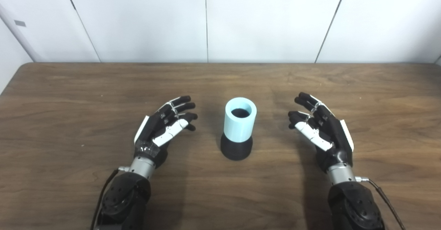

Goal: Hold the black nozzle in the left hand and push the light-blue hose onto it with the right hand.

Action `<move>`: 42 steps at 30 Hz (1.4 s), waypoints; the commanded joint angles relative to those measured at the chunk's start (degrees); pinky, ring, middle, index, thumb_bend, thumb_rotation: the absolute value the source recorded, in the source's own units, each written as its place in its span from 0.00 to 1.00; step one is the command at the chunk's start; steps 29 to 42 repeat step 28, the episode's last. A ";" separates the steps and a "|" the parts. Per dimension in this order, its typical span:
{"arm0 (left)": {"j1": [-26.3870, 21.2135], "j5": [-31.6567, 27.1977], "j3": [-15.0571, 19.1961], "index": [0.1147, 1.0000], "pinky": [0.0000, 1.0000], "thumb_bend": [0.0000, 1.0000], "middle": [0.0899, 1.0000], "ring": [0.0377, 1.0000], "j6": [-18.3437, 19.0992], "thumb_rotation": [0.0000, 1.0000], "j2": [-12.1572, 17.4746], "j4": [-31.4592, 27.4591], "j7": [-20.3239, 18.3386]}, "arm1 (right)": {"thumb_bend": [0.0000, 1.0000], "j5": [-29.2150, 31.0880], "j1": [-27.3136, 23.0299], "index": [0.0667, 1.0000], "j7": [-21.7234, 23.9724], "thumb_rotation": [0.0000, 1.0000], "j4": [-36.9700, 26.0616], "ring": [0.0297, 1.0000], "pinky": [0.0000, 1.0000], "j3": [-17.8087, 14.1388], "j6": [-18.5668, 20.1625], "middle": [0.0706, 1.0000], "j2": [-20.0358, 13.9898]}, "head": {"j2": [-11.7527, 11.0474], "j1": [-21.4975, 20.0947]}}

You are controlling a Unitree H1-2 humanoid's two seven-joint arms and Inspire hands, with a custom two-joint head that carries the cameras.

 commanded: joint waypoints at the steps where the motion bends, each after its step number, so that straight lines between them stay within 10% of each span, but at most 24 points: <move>1: -1.02 -0.69 -0.12 0.69 0.50 0.68 0.69 0.62 -0.92 0.17 0.16 -0.84 -0.64 | 0.56 -0.15 -1.05 0.73 0.36 0.22 -1.05 0.62 0.47 0.12 -2.54 0.77 -0.57 | 0.05 -0.06; 42: -0.94 -0.34 -0.83 0.70 0.52 0.71 0.69 0.62 -1.81 0.19 0.69 0.67 -2.12 | 0.58 -0.44 -0.78 0.75 0.17 0.20 -0.82 0.64 0.47 0.73 -2.14 0.77 -0.07 | -1.48 -0.25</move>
